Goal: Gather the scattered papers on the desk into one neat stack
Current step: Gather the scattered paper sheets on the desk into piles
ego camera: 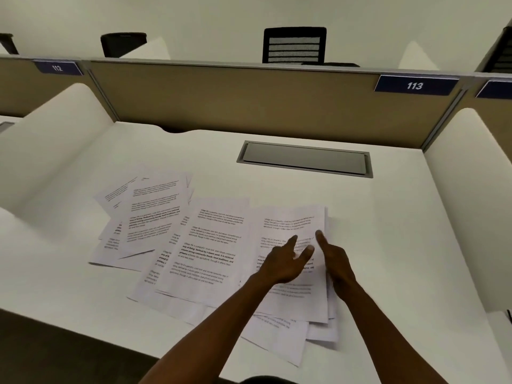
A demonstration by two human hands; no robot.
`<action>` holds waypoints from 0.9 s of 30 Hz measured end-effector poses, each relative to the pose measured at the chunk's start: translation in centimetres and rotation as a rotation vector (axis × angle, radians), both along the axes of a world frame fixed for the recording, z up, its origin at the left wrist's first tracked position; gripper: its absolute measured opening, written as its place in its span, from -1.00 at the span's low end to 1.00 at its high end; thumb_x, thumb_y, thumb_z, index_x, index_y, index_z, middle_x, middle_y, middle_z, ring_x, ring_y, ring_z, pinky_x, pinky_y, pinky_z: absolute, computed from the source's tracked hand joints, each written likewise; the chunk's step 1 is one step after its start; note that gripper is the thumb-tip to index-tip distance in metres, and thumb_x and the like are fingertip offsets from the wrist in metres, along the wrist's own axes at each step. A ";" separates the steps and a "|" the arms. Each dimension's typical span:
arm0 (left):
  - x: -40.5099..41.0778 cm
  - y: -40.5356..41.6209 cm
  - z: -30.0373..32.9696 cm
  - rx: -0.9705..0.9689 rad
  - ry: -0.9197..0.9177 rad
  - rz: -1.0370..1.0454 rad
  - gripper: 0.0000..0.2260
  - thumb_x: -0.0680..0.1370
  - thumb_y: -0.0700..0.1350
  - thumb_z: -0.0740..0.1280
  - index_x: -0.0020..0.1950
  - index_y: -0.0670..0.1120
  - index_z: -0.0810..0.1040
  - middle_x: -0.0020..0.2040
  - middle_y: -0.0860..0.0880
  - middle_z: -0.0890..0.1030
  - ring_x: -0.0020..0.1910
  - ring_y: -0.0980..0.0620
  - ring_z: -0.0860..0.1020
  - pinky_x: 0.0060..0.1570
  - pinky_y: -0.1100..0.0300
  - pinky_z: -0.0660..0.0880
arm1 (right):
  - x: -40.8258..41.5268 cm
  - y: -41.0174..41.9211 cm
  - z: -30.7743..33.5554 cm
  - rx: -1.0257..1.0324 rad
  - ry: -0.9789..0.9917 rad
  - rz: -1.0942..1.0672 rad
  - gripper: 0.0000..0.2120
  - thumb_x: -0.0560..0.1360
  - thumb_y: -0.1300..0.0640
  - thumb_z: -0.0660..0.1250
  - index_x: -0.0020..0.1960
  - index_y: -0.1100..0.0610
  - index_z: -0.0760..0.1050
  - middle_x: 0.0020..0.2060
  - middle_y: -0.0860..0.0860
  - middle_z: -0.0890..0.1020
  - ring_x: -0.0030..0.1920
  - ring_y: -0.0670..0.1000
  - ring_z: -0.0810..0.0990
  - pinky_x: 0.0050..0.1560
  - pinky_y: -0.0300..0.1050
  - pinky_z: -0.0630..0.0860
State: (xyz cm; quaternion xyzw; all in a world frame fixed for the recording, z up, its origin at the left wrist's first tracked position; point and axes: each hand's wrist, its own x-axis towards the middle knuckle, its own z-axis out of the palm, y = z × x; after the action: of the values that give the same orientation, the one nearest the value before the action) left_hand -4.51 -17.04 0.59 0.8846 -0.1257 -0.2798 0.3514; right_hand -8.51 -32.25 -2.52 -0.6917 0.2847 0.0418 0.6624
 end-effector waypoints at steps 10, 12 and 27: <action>0.8 9.8 -2.1 -0.064 -0.289 0.392 -0.47 0.54 0.11 0.39 0.46 -0.02 0.43 0.44 -0.04 0.48 0.43 -0.02 0.41 0.43 0.08 0.35 | -0.5 -1.9 -0.8 -0.177 -0.141 0.008 -0.61 0.60 0.16 0.32 0.41 0.14 0.44 0.26 0.10 0.60 0.22 0.12 0.59 0.29 0.18 0.51; 1.5 13.3 -2.7 0.098 -0.359 0.508 -0.41 0.54 0.08 0.39 0.52 -0.05 0.34 0.52 -0.12 0.34 0.52 -0.10 0.25 0.49 0.02 0.22 | 0.1 -2.7 -1.0 -0.236 -0.105 0.038 -0.51 0.62 0.15 0.29 0.52 0.14 0.29 0.41 0.13 0.47 0.37 0.16 0.46 0.42 0.19 0.37; 4.3 23.0 -2.7 0.612 -0.126 0.713 0.08 0.31 0.38 0.44 0.61 -0.04 -0.04 0.48 -0.25 0.28 0.46 -0.28 0.25 0.41 -0.29 0.16 | 1.1 -0.6 -0.5 -0.776 -0.087 -0.075 -0.04 0.38 0.17 0.54 0.60 0.14 0.03 0.44 0.34 0.31 0.42 0.36 0.26 0.37 0.29 0.26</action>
State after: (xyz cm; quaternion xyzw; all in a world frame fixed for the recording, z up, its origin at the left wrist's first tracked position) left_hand -0.23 6.00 -2.15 0.9507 0.2528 -0.1119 0.1404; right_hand -7.39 -32.88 -3.00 -0.8810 0.2761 -0.1228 0.3642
